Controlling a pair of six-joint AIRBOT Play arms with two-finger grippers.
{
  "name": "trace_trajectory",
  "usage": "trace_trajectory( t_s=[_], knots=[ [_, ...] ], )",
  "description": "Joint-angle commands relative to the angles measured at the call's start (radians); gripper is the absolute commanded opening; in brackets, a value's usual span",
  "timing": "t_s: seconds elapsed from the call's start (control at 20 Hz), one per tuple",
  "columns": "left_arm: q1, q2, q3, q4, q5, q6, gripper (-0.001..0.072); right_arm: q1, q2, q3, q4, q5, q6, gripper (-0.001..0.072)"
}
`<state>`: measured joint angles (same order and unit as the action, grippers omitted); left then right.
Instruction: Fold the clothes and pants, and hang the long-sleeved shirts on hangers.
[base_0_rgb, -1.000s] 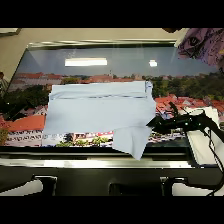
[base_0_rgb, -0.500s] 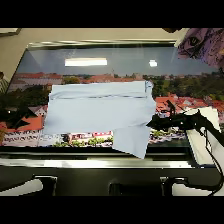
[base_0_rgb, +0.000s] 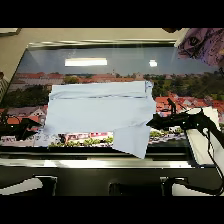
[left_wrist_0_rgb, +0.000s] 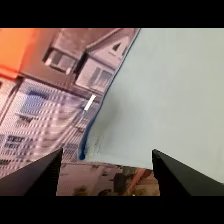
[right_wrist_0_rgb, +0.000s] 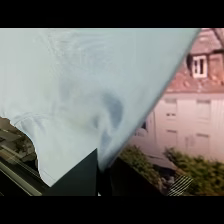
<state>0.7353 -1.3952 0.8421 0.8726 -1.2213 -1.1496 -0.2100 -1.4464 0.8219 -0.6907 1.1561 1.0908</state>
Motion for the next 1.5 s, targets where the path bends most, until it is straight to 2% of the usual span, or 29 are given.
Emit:
trace_trajectory(
  t_s=[0.0, 0.75, 0.8, 0.85, 0.9, 0.95, 1.05, 1.15, 1.3, 1.45],
  knots=[
    [-0.009, -0.027, -0.013, -0.021, 0.003, 0.023, 0.0599, 0.001, 0.006, 0.0, 0.002, 0.006, -0.007, 0.003],
    [-0.066, -0.109, -0.013, -0.009, 0.025, 0.016, 0.059, 0.001, 0.046, 0.0, 0.002, -0.003, -0.025, 0.0029],
    [-0.072, -0.109, -0.013, -0.009, 0.02, 0.017, 0.0508, 0.001, 0.046, 0.0, 0.002, -0.003, -0.025, 0.0029],
    [-0.077, -0.109, -0.013, -0.009, 0.01, 0.027, 0.0332, 0.001, 0.046, 0.0, 0.002, -0.002, -0.025, 0.0029],
    [-0.082, -0.109, -0.013, -0.009, -0.002, 0.037, 0.0232, 0.001, 0.046, 0.0, 0.002, -0.002, -0.025, 0.0029],
    [-0.087, -0.109, -0.013, -0.009, -0.014, 0.042, 0.0224, 0.001, 0.046, 0.0, 0.002, -0.002, -0.025, 0.0029],
    [-0.095, -0.109, -0.013, -0.009, -0.038, 0.05, 0.0021, 0.001, 0.046, 0.0, 0.002, 0.003, -0.025, 0.0029],
    [-0.102, -0.106, -0.013, -0.017, -0.048, 0.049, 0.0017, 0.001, 0.048, 0.0, 0.002, 0.023, -0.025, 0.0029],
    [-0.13, -0.053, 0.006, -0.116, -0.053, 0.014, 0.0013, 0.003, 0.108, 0.012, 0.027, 0.053, -0.025, 0.0027],
    [-0.216, 0.053, 0.155, -0.132, -0.036, -0.089, 0.0012, 0.037, 0.225, 0.121, 0.007, 0.021, 0.027, 0.0026]
  ],
)
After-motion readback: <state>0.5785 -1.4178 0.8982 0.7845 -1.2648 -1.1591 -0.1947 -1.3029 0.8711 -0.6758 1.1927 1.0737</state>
